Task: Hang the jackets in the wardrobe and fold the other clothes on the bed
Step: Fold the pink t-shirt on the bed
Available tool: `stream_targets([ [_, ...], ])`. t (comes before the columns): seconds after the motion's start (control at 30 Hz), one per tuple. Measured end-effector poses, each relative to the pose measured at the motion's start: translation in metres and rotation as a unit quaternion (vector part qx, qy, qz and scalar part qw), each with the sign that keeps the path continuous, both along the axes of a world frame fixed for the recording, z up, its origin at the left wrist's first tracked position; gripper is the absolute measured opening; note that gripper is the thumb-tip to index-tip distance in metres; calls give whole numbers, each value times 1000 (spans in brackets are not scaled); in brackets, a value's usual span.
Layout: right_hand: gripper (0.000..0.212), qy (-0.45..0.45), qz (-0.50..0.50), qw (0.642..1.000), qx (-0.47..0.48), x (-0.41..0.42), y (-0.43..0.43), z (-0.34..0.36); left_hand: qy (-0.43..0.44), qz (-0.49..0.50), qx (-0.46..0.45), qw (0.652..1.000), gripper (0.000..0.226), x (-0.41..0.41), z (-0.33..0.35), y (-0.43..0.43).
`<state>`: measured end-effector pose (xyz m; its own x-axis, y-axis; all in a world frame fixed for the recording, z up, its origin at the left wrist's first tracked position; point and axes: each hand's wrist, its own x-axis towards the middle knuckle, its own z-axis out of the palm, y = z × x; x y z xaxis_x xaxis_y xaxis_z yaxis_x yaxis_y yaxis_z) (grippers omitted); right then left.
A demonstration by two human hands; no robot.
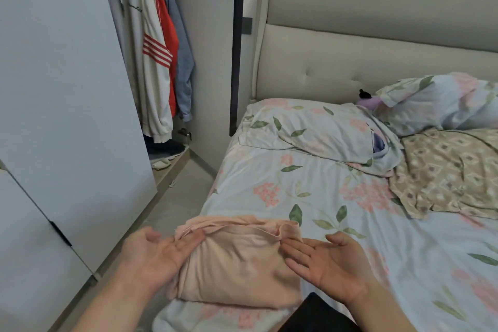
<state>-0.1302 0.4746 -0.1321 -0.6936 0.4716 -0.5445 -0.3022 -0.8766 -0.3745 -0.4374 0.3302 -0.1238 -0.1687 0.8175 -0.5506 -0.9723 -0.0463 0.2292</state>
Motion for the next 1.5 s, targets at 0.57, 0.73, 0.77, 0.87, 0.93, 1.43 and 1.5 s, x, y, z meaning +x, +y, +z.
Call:
stream_targets([
  [0.57,33,-489,76,733,467,-40,27,-57,545,-128,-260,787,42,-18,-64,50],
  [0.73,29,-541,159,731,385,-42,26,-60,521,-199,-280,781,21,-10,-73,38],
  [0.77,27,-507,143,775,350,-40,26,-61,505,-204,-289,787,22,-10,-73,36],
  [0.87,27,-438,120,849,271,-37,25,-60,468,-245,-313,789,27,-6,-70,31],
  [0.93,27,-449,143,839,271,-37,23,-58,475,-260,-310,781,29,-4,-69,28],
  [1.43,20,-454,150,805,351,-31,15,-64,703,-136,-197,670,16,16,-72,36],
  [1.5,19,-455,146,806,349,-31,16,-67,572,-113,-215,784,23,16,-72,37],
])
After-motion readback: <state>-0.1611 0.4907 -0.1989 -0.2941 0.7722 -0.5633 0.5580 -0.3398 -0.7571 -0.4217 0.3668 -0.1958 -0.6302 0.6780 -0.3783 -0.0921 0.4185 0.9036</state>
